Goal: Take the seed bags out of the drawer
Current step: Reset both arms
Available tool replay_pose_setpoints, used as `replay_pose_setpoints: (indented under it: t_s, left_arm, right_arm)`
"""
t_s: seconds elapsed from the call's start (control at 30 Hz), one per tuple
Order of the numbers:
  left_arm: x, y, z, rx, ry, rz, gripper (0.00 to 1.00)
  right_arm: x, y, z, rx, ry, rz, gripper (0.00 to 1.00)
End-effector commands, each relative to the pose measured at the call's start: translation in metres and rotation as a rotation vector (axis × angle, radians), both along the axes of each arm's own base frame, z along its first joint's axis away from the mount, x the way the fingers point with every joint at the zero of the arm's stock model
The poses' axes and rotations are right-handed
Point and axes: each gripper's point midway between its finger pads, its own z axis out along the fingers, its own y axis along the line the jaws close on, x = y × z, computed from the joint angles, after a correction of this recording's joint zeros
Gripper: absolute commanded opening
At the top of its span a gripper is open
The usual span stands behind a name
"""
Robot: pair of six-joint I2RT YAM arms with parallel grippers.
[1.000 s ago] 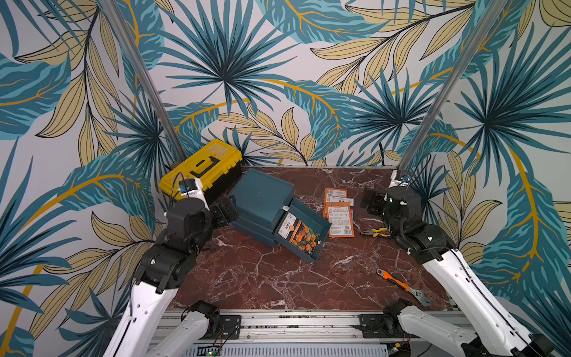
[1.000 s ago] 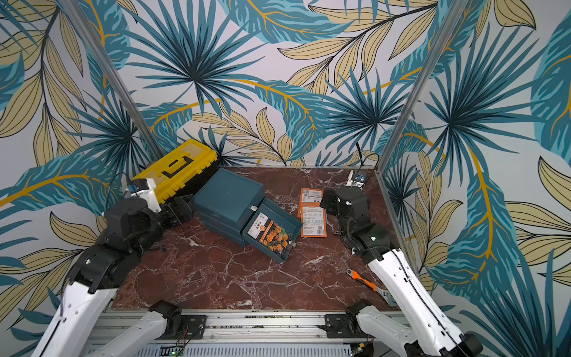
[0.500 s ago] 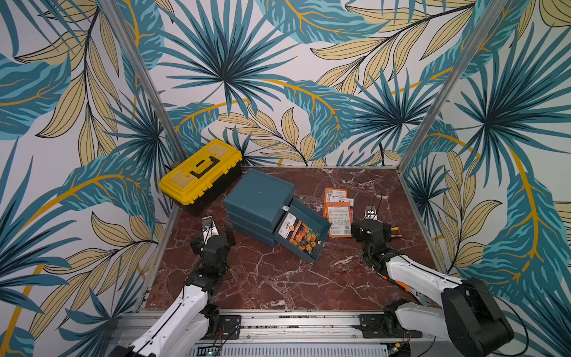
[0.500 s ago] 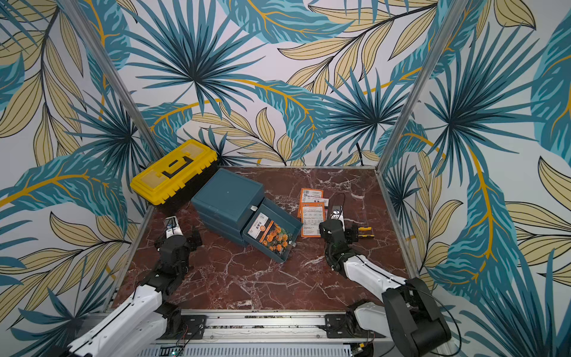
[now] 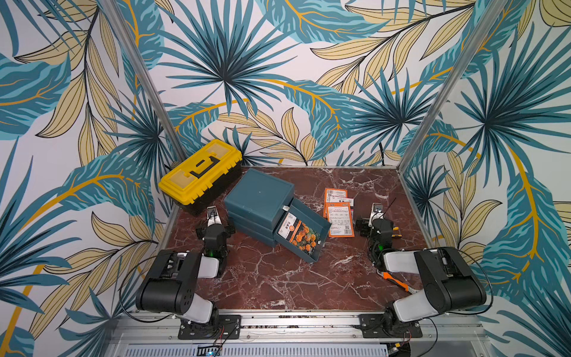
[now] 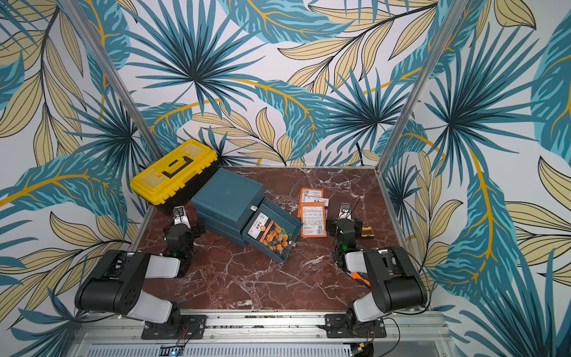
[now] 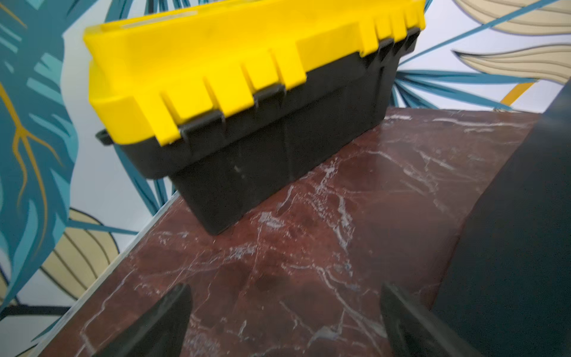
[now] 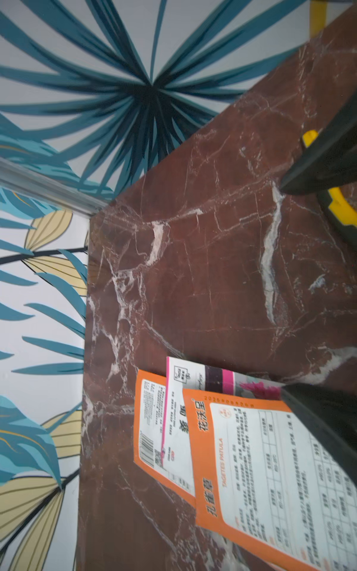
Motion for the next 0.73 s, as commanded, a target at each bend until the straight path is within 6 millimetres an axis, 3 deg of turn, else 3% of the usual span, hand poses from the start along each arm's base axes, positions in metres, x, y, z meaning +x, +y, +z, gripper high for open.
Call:
replay_pose_setpoints:
  t_s: [0.0,0.07,0.17,0.7]
  left_arm:
    - [0.0148,-0.0084,0.0191,-0.009,-0.081,-0.079,1.0]
    - [0.0243,-0.0056,0.0105,-0.033,0.018,-0.068,1.0]
    - [0.0237,-0.0026,0.0151,-0.031,-0.054,-0.078,1.0]
    - [0.0233,-0.0024,0.0135,-0.035,-0.043,-0.077,1.0]
  right_arm:
    - [0.0119,0.0034,0.0175,0.065,-0.073,0.036,1.0]
    - [0.0112,0.0025,0.0162,0.073,-0.063,0.031,1.0]
    - [0.0105,0.0011,0.0173,0.072,-0.066,0.024,0.99]
    - [0.0119,0.0012,0.0159,0.084,-0.061,0.038,1.0]
